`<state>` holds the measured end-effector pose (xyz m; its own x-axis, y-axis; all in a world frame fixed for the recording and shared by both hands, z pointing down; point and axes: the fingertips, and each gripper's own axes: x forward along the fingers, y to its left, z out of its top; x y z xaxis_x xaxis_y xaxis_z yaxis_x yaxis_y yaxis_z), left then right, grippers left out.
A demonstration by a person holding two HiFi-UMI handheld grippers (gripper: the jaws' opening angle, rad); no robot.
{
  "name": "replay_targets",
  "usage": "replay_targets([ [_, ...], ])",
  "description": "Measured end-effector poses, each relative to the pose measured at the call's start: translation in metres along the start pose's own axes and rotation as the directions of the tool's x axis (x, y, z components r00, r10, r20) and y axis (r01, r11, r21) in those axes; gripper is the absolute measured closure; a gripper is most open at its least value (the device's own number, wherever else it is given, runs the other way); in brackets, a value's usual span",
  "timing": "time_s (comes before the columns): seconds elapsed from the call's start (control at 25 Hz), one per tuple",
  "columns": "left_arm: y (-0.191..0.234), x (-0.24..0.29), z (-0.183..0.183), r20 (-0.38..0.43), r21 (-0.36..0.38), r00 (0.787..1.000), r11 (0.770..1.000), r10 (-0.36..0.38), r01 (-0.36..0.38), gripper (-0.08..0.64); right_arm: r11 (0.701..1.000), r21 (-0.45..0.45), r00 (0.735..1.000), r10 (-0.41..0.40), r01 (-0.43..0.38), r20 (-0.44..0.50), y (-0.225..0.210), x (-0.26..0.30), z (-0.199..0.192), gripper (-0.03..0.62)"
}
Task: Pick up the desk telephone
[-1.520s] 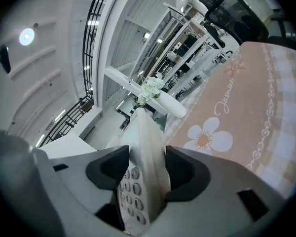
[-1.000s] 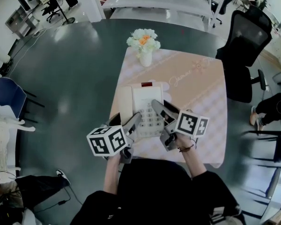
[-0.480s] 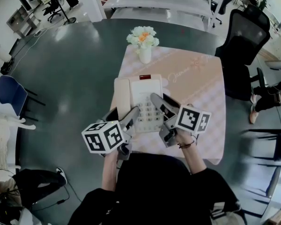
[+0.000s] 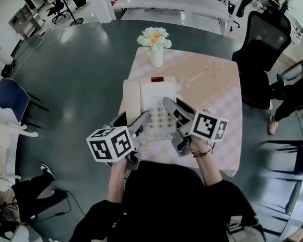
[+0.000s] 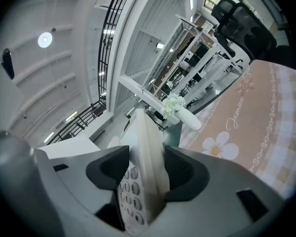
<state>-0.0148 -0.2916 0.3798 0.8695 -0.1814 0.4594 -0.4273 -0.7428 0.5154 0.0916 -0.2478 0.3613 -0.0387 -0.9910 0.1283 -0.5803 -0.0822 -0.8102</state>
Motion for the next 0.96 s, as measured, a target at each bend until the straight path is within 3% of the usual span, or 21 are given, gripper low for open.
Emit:
replay_targets([
  [0.12, -0.0015, 0.0015, -0.0003, 0.000, 0.001, 1.000, 1.000, 0.001, -0.001, 0.239, 0.999, -0.009, 0.999, -0.038, 0.038, -0.007, -0.0061, -0.0042, 0.0013, 0.383],
  [0.24, -0.0023, 0.0024, -0.0005, -0.002, 0.004, 1.000, 1.000, 0.005, -0.005, 0.239, 1.000, 0.001, 1.000, -0.005, 0.005, -0.005, -0.0037, -0.0021, 0.0015, 0.383],
  [0.56, 0.0017, 0.0014, -0.0011, -0.001, -0.001, 1.000, 1.000, 0.011, -0.011, 0.239, 0.999, -0.013, 0.999, -0.048, 0.048, -0.024, -0.0101, -0.0026, -0.0013, 0.385],
  [0.8, 0.0031, 0.0003, -0.0008, -0.001, -0.005, 1.000, 1.000, 0.011, -0.011, 0.239, 0.999, 0.021, 1.000, 0.027, -0.026, -0.017, -0.0004, 0.0047, -0.0037, 0.387],
  [0.96, 0.0047, 0.0005, -0.0006, -0.001, -0.013, 1.000, 1.000, 0.009, -0.009, 0.239, 1.000, 0.006, 0.999, -0.019, 0.019, -0.027, -0.0058, 0.0032, -0.0037, 0.387],
])
